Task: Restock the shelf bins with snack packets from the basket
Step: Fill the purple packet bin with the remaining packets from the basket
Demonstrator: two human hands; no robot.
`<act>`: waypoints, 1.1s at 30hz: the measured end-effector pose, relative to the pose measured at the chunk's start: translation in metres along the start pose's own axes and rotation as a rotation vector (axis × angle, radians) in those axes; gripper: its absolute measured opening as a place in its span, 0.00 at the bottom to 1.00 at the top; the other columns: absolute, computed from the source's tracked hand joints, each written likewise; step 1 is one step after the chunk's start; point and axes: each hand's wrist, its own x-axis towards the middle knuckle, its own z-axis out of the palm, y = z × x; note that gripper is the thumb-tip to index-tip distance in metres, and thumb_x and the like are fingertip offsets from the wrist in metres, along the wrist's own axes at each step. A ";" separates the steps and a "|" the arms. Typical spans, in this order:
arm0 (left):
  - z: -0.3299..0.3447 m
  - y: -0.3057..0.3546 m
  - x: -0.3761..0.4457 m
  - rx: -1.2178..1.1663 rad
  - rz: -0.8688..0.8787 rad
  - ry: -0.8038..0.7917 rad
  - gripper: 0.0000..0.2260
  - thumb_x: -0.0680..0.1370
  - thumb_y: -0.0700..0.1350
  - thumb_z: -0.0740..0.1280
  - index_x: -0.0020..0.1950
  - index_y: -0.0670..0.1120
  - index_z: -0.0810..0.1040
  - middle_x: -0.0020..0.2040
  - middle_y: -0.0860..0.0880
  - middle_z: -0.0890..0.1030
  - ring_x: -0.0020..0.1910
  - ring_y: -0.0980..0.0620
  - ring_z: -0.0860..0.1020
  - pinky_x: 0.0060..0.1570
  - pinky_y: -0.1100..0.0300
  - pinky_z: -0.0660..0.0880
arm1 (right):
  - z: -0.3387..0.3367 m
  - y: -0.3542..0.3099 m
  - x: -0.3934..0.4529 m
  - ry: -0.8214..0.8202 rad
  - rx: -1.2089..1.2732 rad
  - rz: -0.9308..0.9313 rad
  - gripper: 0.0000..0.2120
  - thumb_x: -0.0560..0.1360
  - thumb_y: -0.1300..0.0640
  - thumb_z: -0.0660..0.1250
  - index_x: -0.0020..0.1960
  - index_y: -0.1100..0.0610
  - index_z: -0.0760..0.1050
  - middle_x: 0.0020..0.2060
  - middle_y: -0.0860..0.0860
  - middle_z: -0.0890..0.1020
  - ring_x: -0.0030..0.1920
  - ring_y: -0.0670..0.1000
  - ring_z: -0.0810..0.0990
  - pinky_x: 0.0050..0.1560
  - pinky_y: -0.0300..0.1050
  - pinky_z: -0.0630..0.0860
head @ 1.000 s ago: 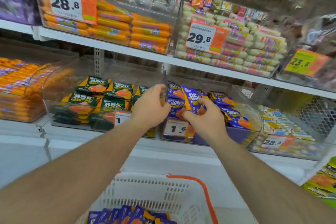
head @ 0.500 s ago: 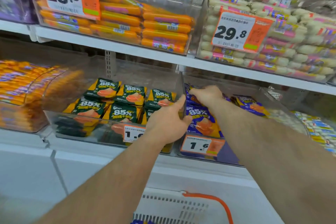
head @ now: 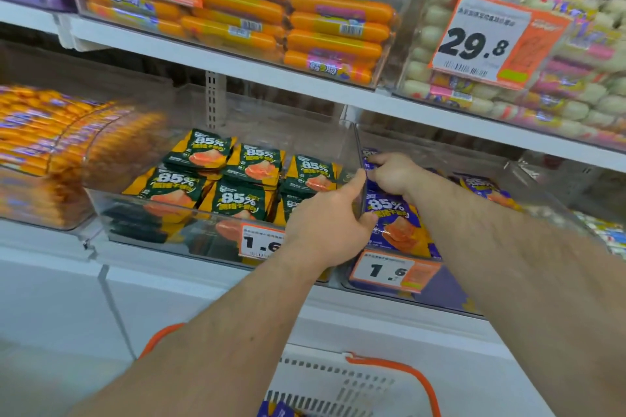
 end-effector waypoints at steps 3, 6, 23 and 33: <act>0.001 0.002 -0.002 0.004 -0.006 0.028 0.30 0.79 0.59 0.61 0.79 0.61 0.52 0.55 0.51 0.82 0.55 0.47 0.79 0.51 0.52 0.78 | -0.002 0.002 -0.006 0.011 0.025 0.014 0.23 0.81 0.61 0.59 0.75 0.57 0.65 0.73 0.57 0.69 0.71 0.58 0.70 0.68 0.47 0.68; 0.004 0.005 -0.004 0.028 -0.011 0.081 0.30 0.79 0.62 0.59 0.79 0.60 0.53 0.56 0.49 0.82 0.54 0.45 0.80 0.50 0.53 0.78 | -0.005 0.002 -0.027 0.221 0.080 0.019 0.19 0.80 0.57 0.61 0.71 0.53 0.73 0.68 0.55 0.76 0.69 0.58 0.72 0.69 0.51 0.69; 0.074 -0.072 -0.176 -0.088 0.018 0.137 0.21 0.72 0.46 0.62 0.64 0.45 0.76 0.60 0.47 0.78 0.54 0.45 0.79 0.55 0.49 0.71 | 0.162 0.015 -0.227 0.271 0.428 -0.030 0.15 0.76 0.62 0.63 0.31 0.58 0.72 0.27 0.50 0.72 0.31 0.49 0.68 0.31 0.39 0.61; 0.123 -0.113 -0.242 -0.228 -0.465 -0.398 0.14 0.79 0.45 0.63 0.65 0.51 0.74 0.58 0.53 0.77 0.52 0.52 0.76 0.53 0.54 0.76 | 0.304 0.125 -0.298 -0.292 0.268 0.670 0.06 0.72 0.58 0.66 0.37 0.57 0.73 0.30 0.51 0.75 0.33 0.53 0.75 0.27 0.41 0.65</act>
